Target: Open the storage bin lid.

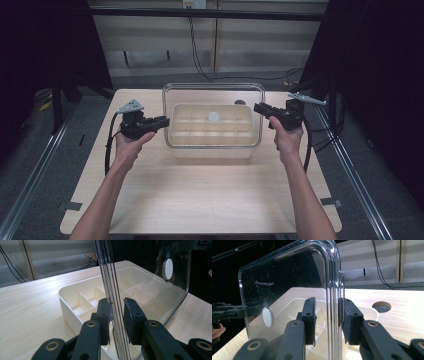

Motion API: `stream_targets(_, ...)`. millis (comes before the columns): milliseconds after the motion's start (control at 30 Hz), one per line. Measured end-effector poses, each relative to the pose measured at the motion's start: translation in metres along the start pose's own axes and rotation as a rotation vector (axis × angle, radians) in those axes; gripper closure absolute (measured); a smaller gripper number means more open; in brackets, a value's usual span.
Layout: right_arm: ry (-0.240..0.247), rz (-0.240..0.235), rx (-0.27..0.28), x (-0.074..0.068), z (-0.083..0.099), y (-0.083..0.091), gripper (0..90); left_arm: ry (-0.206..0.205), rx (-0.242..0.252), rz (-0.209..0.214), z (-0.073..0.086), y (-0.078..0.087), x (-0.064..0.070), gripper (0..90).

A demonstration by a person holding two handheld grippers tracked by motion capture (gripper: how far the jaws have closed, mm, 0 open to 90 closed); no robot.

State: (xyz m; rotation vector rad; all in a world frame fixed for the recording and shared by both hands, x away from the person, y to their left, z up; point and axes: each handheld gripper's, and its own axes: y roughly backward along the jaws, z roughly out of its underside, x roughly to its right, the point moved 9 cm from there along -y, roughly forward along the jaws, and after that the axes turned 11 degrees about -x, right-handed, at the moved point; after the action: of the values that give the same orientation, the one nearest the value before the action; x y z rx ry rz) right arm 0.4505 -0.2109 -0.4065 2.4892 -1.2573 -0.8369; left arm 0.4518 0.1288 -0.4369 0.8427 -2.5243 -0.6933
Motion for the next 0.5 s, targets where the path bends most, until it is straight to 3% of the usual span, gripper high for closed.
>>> stream_targets(500,0.005,-0.006,0.006,-0.0048,-0.0011,0.0030,67.8,-0.009,0.025,0.003,-0.0028,0.0076,0.0020,76.7)
